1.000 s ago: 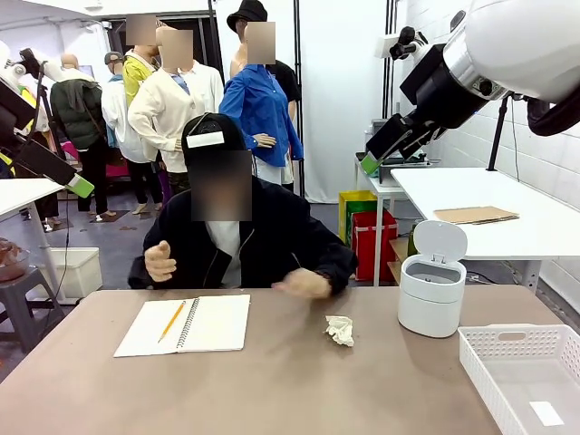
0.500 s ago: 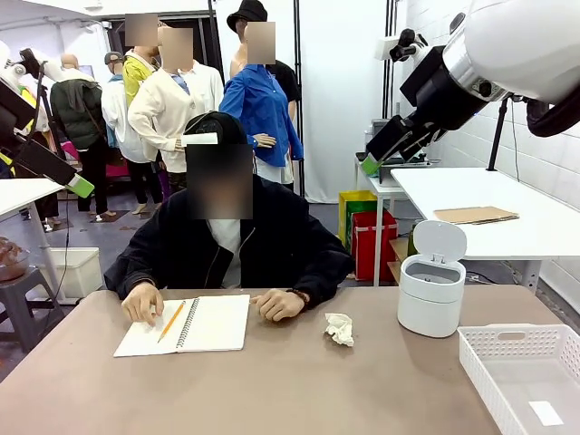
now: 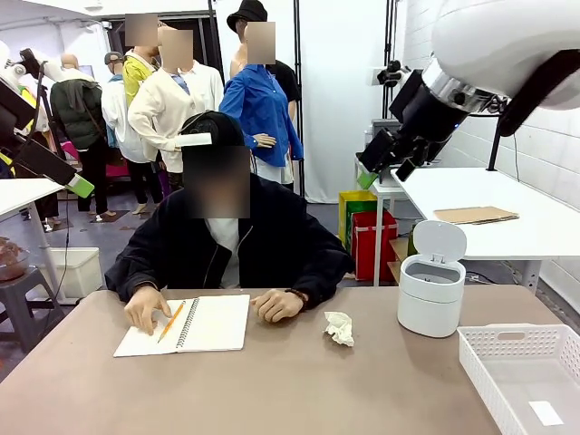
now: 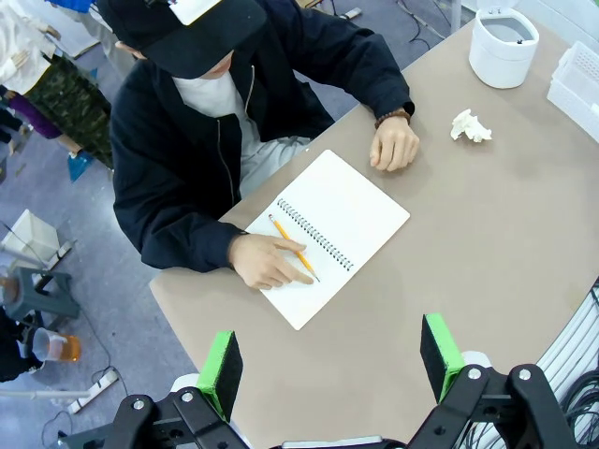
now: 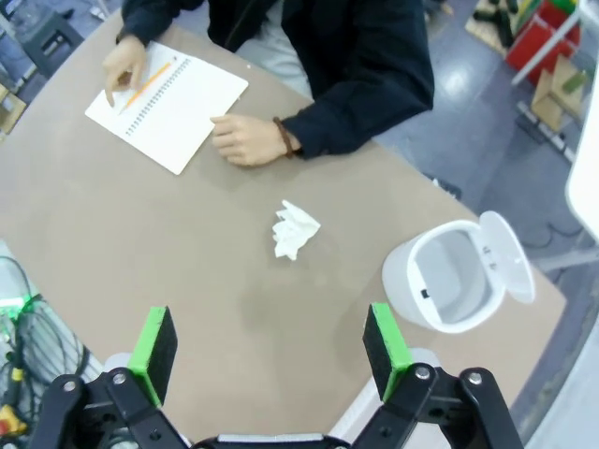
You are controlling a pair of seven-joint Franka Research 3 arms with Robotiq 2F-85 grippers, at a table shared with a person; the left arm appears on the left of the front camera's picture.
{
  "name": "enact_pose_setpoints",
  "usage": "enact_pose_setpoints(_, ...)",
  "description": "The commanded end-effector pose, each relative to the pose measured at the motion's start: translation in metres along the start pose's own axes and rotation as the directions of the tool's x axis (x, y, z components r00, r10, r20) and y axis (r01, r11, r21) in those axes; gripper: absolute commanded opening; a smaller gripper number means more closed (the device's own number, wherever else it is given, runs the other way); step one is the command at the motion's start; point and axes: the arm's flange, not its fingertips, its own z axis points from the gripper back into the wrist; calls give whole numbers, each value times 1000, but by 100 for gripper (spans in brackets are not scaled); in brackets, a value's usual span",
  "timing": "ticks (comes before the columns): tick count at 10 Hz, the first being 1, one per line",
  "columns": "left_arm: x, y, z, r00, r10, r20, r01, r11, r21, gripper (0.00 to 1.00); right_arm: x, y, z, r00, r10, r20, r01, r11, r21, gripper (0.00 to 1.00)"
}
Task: Sort the paper based on its condition.
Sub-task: If a person hands you a paper, place it in the Organizing basket , and if it's crumpled, put it in the Trash can.
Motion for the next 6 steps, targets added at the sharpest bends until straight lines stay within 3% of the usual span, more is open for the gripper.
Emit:
enact_pose_setpoints(1,0,1,1,1000,3,0,-3,1000,-6,100,25,-5,-16,995,-76,-66,77,997,4,100)
enact_pose_setpoints(6,0,1,1,1000,3,0,-3,1000,-6,100,49,-33,-97,952,-210,-223,216,976,3,100)
